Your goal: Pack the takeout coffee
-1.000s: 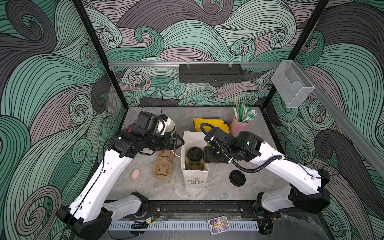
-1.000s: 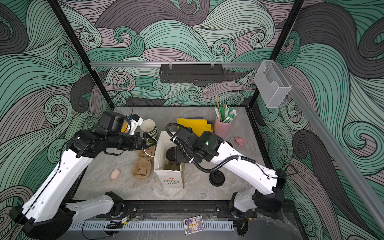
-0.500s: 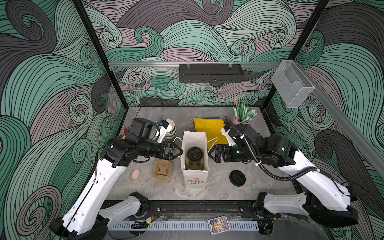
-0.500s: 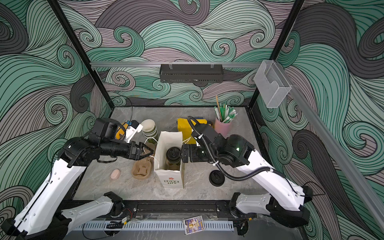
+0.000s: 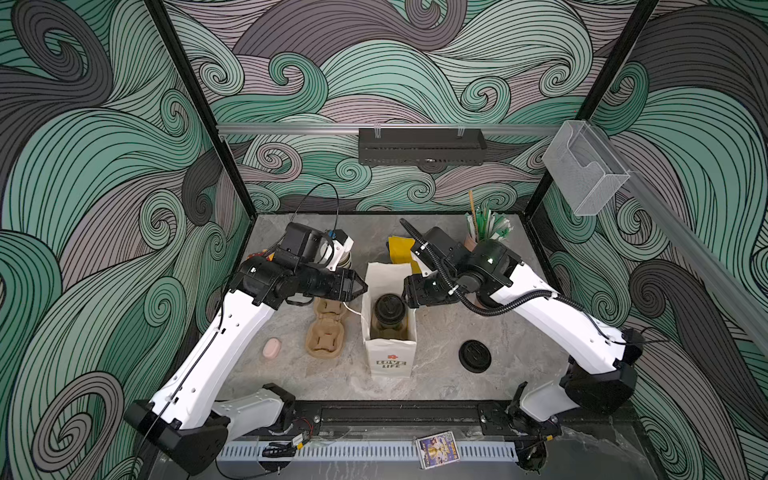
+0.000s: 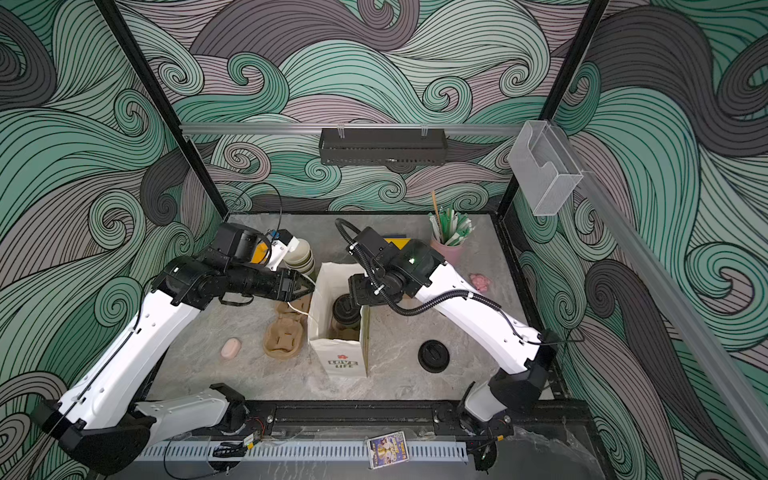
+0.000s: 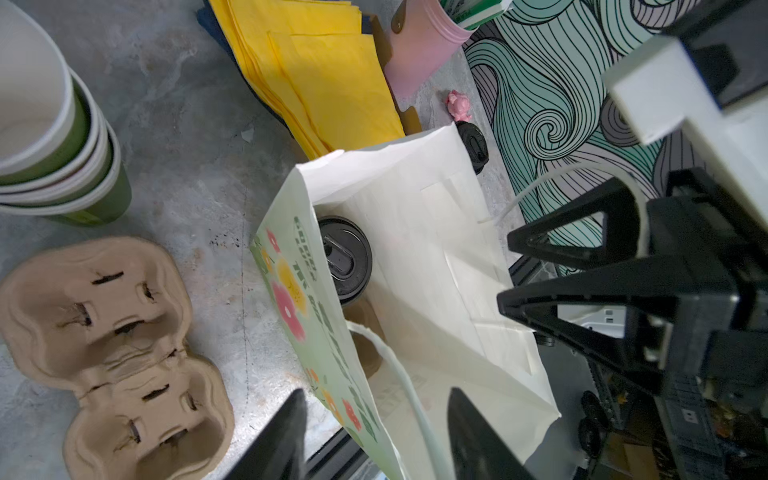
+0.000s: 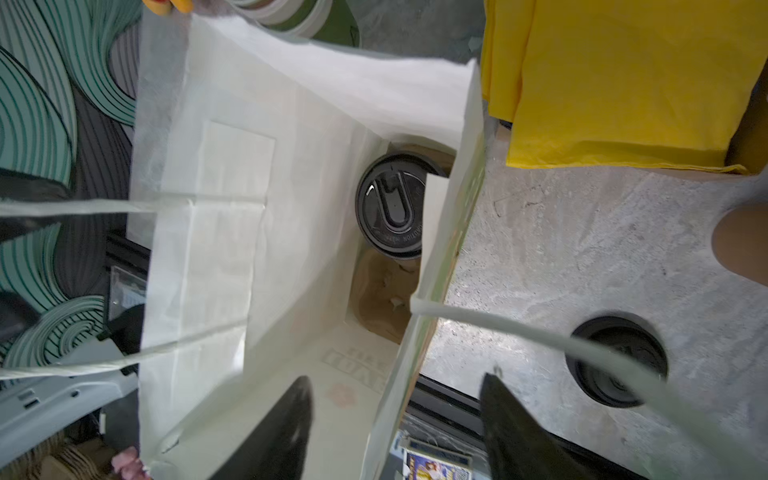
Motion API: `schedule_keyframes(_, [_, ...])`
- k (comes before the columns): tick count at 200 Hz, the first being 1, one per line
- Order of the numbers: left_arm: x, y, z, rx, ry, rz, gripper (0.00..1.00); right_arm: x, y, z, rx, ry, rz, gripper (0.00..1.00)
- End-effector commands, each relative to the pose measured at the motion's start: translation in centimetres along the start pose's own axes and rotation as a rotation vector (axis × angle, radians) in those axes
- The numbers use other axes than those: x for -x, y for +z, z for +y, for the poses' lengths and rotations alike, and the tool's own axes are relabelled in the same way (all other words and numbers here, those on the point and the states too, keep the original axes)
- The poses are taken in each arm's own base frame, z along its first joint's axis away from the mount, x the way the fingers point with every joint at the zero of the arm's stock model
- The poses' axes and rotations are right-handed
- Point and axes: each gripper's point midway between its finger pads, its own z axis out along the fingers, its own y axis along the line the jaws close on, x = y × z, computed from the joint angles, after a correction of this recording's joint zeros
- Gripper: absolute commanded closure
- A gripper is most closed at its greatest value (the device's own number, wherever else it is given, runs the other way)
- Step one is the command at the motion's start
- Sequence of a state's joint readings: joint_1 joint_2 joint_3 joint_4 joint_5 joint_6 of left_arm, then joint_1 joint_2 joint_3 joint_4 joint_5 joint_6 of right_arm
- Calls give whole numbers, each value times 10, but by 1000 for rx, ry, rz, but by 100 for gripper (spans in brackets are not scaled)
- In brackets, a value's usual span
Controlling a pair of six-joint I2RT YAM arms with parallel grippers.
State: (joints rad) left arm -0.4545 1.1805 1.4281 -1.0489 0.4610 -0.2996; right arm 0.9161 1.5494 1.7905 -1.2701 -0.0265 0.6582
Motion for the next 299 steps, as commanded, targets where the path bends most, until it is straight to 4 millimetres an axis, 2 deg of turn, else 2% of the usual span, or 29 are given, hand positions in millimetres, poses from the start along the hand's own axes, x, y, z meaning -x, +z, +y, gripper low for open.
schedule_keyframes(1, [7,-10,-6,-11,14,-25,60,-3,-3,-3,-27,-18,27,53])
schedule_keyframes(23, [-1,-7,-9,-35,-5,24,78,-2,0,-2,-28,-28,36,67])
schedule_keyframes(60, [-15,-14,-22,-113,-55,50,96,4,3,7,-8,-85,44,86])
schedule_keyframes(77, [-21,-21,-28,-145,-51,28,100,6,5,11,5,-95,50,93])
schedule_keyframes(117, [-27,-32,-34,-179,-52,-34,100,12,6,18,24,-89,34,98])
schedule_keyframes(136, [-32,-27,-19,-107,-69,-28,100,21,8,20,24,-86,-2,98])
schedule_keyframes(150, [-32,-24,-7,-41,-81,-28,92,31,7,21,10,-87,-35,98])
schedule_keyframes(172, [-26,-23,5,21,-107,-52,88,42,9,23,-7,-85,-62,99])
schedule_keyframes(186, [-21,-21,7,32,-111,-69,82,47,12,24,-18,-84,-68,100])
schedule_keyframes(227, [-9,-19,15,74,-122,-116,81,57,29,23,-28,-81,-57,100])
schedule_keyframes(250, [-8,-19,18,98,-120,-108,77,65,29,21,-40,-75,-77,100])
schedule_keyframes(271, [-6,-20,19,109,-120,-99,67,66,29,18,-49,-70,-80,100])
schedule_keyframes(280, [-6,-20,19,107,-119,-98,62,64,30,15,-57,-67,-75,92])
schedule_keyframes(299, [-6,-18,19,103,-118,-92,54,61,24,8,-68,-58,-80,62])
